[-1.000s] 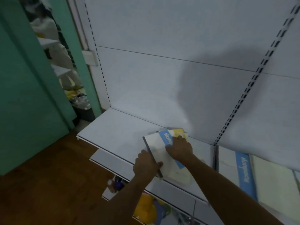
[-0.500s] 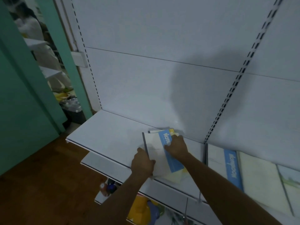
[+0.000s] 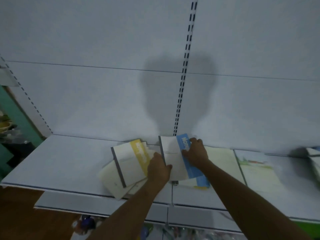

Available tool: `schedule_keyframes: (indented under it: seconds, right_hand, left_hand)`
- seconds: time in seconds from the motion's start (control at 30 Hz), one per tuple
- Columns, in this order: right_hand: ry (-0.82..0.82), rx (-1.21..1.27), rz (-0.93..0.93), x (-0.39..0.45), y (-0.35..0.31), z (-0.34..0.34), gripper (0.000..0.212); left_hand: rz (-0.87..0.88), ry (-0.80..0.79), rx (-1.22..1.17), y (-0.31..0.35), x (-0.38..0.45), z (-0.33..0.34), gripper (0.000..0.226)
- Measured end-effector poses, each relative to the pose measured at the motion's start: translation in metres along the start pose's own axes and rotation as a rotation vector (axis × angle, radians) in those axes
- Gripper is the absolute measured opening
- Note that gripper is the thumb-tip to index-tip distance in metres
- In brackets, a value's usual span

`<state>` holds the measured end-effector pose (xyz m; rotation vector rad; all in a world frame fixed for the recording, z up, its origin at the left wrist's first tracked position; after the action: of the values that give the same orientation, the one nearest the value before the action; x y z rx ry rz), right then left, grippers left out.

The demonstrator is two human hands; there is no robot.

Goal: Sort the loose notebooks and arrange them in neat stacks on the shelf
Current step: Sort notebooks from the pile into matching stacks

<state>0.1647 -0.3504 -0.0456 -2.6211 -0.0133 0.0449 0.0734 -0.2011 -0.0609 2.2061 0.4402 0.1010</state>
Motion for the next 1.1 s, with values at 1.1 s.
schedule_keyframes:
  seconds: [1.1]
  right_hand:
    - [-0.201, -0.095, -0.283, 0.004, -0.061, 0.062, 0.039]
  left_hand:
    - [0.092, 0.118, 0.239, -0.021, 0.008, -0.017, 0.034]
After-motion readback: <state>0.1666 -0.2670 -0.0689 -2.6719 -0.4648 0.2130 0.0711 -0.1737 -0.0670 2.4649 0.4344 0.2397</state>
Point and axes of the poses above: each hand's wrist, its own x-axis towards the middle knuckle, its own z-axis out of the palm, y = z × x, the point moved 4 cm from there along x, towards the middle knuckle, and after that the axes turned 4 degrees about -x, right-handed, at the moved point
